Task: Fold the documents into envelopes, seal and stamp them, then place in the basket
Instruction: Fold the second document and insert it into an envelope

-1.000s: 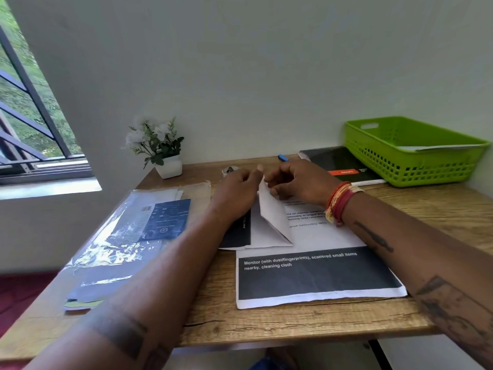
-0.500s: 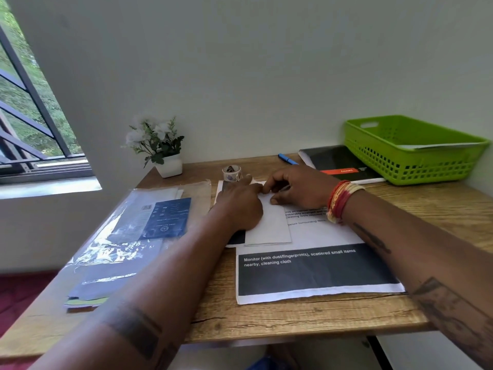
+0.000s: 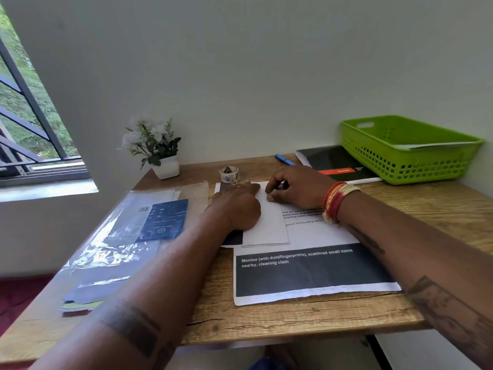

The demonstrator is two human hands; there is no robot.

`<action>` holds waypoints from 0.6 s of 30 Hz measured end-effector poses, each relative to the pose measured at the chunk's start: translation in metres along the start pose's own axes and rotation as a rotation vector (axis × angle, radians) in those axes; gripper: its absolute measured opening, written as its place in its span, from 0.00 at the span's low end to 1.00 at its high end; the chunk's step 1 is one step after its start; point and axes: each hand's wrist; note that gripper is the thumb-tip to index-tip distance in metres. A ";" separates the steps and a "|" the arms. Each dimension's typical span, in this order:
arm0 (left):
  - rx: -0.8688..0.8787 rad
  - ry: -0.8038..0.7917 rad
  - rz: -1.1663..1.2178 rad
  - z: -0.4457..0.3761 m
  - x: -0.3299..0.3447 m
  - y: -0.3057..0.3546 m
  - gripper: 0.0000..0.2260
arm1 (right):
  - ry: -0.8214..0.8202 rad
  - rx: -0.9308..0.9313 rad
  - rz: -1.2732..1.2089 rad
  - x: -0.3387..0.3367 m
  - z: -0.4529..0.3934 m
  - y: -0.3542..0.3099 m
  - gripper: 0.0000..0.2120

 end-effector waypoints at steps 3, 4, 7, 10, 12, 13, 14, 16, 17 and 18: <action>-0.016 0.007 0.000 0.001 0.000 0.004 0.27 | 0.045 0.047 0.054 0.005 -0.003 -0.001 0.09; -0.021 0.013 0.001 0.001 -0.001 0.004 0.27 | 0.057 0.053 0.067 0.006 -0.004 -0.002 0.10; -0.019 0.013 -0.005 0.004 -0.002 0.004 0.26 | 0.033 0.067 0.081 0.004 -0.004 -0.005 0.11; -0.021 -0.026 -0.043 0.007 0.003 0.004 0.27 | -0.022 0.078 0.087 -0.003 0.003 -0.008 0.14; -0.028 -0.039 -0.055 0.006 0.006 0.004 0.28 | -0.013 0.107 0.103 -0.007 0.009 -0.011 0.14; -0.030 -0.038 -0.056 0.005 0.007 0.003 0.28 | -0.011 0.118 0.116 -0.009 0.011 -0.012 0.13; -0.032 -0.038 -0.057 0.005 0.007 0.003 0.28 | -0.018 0.120 0.129 -0.010 0.012 -0.014 0.13; -0.034 -0.047 -0.058 0.004 0.007 0.002 0.28 | -0.061 0.116 0.148 -0.013 0.014 -0.015 0.14; -0.037 -0.051 -0.058 0.004 0.007 0.002 0.28 | -0.091 0.116 0.152 -0.015 0.015 -0.015 0.15; -0.040 -0.055 -0.059 0.004 0.007 0.003 0.28 | -0.122 0.115 0.158 -0.017 0.016 -0.015 0.15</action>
Point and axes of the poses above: each hand's wrist, its own z-axis away from the middle knuckle, its own x-axis out of the palm, y = z × x, and after that the axes turned 9 degrees about z, right-handed
